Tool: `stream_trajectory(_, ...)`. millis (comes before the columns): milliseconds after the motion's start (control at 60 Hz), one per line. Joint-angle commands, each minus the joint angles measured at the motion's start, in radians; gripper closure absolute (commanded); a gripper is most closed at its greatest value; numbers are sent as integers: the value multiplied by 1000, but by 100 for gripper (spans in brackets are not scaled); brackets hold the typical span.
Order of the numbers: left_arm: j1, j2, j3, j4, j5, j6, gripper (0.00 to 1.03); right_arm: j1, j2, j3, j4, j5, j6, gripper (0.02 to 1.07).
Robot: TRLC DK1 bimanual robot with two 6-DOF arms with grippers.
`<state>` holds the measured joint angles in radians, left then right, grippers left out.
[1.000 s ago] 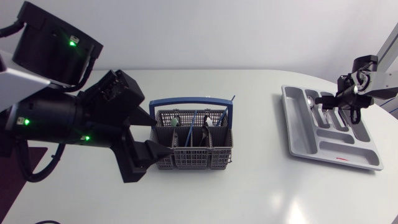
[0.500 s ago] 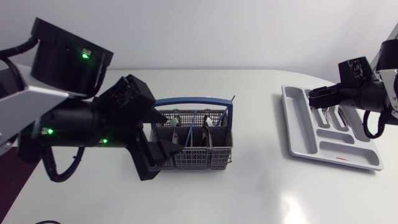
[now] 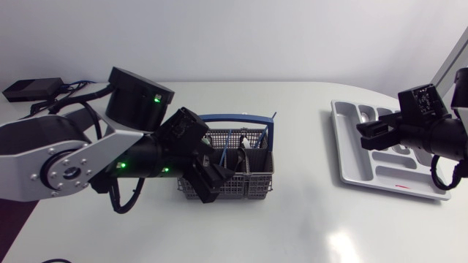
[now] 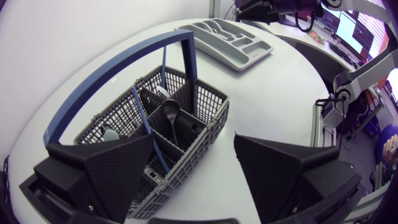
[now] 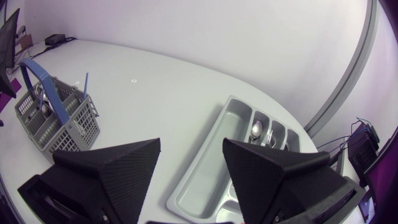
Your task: Sort the cutlery from the basket into the organizer compartments.
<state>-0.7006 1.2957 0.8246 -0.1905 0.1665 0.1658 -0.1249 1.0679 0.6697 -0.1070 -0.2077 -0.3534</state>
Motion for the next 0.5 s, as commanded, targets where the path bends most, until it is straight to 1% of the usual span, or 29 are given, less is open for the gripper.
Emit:
stream_trajectory(0, 6, 36, 4, 19, -32, -37, 16, 7, -14, -36, 1, -9, -22, 34)
stream_trajectory(67, -2, 51, 10, 40, -74, -54, 17, 7, -17, -44, 3, -10, -22, 34)
stream_trajectory(117, -2, 65, 13, 60, -90, -68, 22, 7, -20, -50, 4, -10, -24, 34)
stream_trajectory(167, -2, 76, 18, 74, -102, -72, 24, 7, -22, -55, 7, -10, -24, 34)
stream_trajectory(267, -10, 94, 21, 102, -140, -83, 24, 7, -31, -67, 13, -10, -24, 34)
stream_trajectory(383, -10, 122, 36, 108, -171, -92, 24, 7, -36, -87, 32, -10, -24, 34)
stream_trajectory(483, -13, 137, 28, 158, -222, -100, 24, 7, -31, -102, 50, -10, -22, 34)
